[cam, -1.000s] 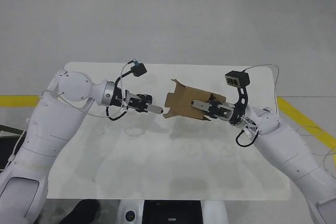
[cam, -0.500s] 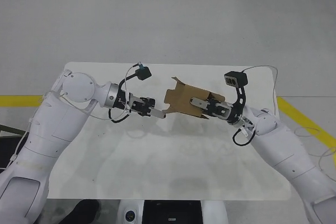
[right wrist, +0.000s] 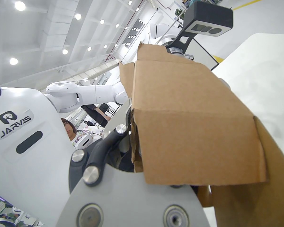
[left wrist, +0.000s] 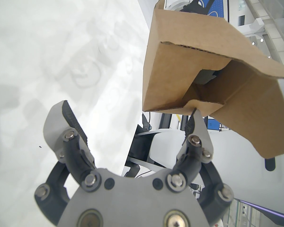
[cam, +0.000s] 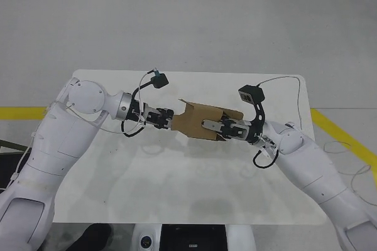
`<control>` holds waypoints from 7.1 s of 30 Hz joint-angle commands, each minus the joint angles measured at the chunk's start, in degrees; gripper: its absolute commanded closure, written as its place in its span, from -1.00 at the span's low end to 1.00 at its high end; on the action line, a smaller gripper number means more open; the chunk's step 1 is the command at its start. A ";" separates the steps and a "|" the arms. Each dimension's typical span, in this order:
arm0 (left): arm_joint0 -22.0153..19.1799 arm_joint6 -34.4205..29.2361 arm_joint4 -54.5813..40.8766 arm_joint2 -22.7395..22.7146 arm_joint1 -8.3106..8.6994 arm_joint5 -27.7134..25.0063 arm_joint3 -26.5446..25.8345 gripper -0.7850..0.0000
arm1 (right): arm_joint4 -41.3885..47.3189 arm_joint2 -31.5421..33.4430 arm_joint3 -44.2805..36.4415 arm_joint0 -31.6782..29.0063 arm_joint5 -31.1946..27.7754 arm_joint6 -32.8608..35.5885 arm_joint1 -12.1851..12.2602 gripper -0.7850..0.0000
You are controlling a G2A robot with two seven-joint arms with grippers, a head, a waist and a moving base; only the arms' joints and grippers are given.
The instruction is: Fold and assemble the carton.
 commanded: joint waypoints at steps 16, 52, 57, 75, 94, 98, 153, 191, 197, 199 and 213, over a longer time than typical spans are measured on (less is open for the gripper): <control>-0.23 -0.49 -0.38 0.82 -0.09 0.39 0.05 -1.00 | 0.18 1.85 -0.26 -1.09 0.47 2.26 -0.93 1.00; 1.04 4.89 0.33 -4.87 1.44 0.55 2.39 -1.00 | -4.76 4.75 -5.10 -4.41 7.77 10.86 1.65 1.00; 0.72 3.26 -0.05 -3.58 1.22 0.30 1.75 -1.00 | -4.69 4.24 -5.31 -4.27 7.81 10.90 1.75 1.00; 1.07 -0.45 -0.91 -1.56 1.11 -0.83 0.54 -1.00 | -7.39 6.08 -7.62 -6.41 9.33 7.03 1.64 1.00; -0.19 -1.25 -0.95 0.68 0.61 -0.72 0.21 -1.00 | -7.52 5.77 -9.46 -6.37 9.72 6.21 0.32 1.00; -0.33 -1.25 -1.06 0.61 0.63 -0.77 0.25 -1.00 | -7.55 5.72 -9.06 -6.32 9.67 6.24 0.05 1.00; -0.51 -1.05 1.03 0.92 1.24 1.14 1.35 -1.00 | -11.52 11.78 -9.91 -9.55 11.36 4.28 -0.44 1.00; -2.89 -2.04 -4.80 5.85 -1.02 -1.52 3.64 -1.00 | -6.21 10.79 -9.48 -8.85 10.13 7.57 -2.10 1.00; -3.11 -1.99 -5.13 6.21 -1.29 -1.84 4.46 -1.00 | -5.71 10.98 -9.24 -9.00 10.05 7.94 -2.25 1.00; -3.20 -1.89 -5.22 6.39 -1.41 -1.90 4.53 -1.00 | -5.66 11.05 -9.21 -9.02 10.04 8.10 -2.30 1.00; -3.70 -2.04 -4.80 6.65 -1.78 -2.57 5.82 -1.00 | -6.98 11.97 -7.81 -9.21 10.76 8.39 -2.49 1.00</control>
